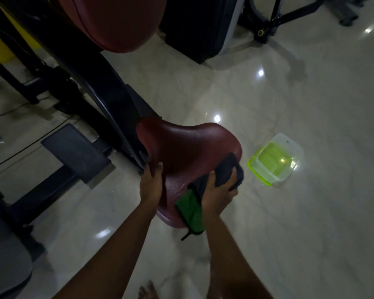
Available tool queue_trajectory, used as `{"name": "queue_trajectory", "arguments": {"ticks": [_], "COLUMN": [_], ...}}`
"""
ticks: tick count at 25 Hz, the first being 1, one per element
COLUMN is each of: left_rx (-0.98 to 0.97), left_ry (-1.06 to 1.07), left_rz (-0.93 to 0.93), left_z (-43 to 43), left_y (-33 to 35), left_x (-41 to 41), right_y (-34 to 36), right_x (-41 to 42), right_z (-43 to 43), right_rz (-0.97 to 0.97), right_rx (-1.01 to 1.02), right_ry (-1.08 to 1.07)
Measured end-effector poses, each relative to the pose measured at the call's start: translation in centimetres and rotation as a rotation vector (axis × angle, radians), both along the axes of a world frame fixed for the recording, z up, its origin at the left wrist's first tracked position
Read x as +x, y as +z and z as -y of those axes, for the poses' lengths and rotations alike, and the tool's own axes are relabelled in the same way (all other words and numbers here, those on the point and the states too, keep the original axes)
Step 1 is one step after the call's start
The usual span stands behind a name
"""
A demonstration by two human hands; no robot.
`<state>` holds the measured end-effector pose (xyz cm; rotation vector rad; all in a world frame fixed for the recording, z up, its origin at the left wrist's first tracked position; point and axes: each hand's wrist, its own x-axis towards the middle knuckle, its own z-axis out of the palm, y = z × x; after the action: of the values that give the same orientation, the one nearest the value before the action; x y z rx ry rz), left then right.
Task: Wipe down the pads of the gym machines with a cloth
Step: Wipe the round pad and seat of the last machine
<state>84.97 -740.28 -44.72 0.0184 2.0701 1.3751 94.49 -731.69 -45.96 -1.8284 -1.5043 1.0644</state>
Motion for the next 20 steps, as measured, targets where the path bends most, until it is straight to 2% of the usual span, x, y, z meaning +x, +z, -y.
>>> {"name": "queue_trajectory", "arguments": {"ticks": [2,5,8,10,14,17,20], "left_rx": [0.073,0.164,0.27,0.305,0.287,0.382,0.389], "left_ry": [-0.006,0.077,0.254,0.408,0.596,0.761,0.86], "left_rz": [0.033,0.123,0.278,0.384,0.456,0.54,0.568], "left_z": [0.6,1.7,2.8,3.9,5.2,4.1,2.1], "left_y": [0.1,-0.2,0.1,0.6,-0.5,-0.9,-0.2], "left_x": [0.1,0.3,1.5,3.0,5.0,5.2,5.3], "right_y": [-0.3,-0.8,-1.6,-2.1,-1.7,-0.7,0.2], "right_x": [-0.3,-0.4,1.2,2.1,2.9,0.8,-3.4], "right_z": [-1.5,3.4,9.6,10.8,8.1,4.9,1.9], "right_rz": [0.071,0.176,0.328,0.475,0.653,0.57,0.38], "right_rx": [0.037,0.27,0.325,0.362,0.705,0.901,0.94], "right_ry": [-0.038,0.052,0.292,0.487,0.961,1.375,1.629]}}
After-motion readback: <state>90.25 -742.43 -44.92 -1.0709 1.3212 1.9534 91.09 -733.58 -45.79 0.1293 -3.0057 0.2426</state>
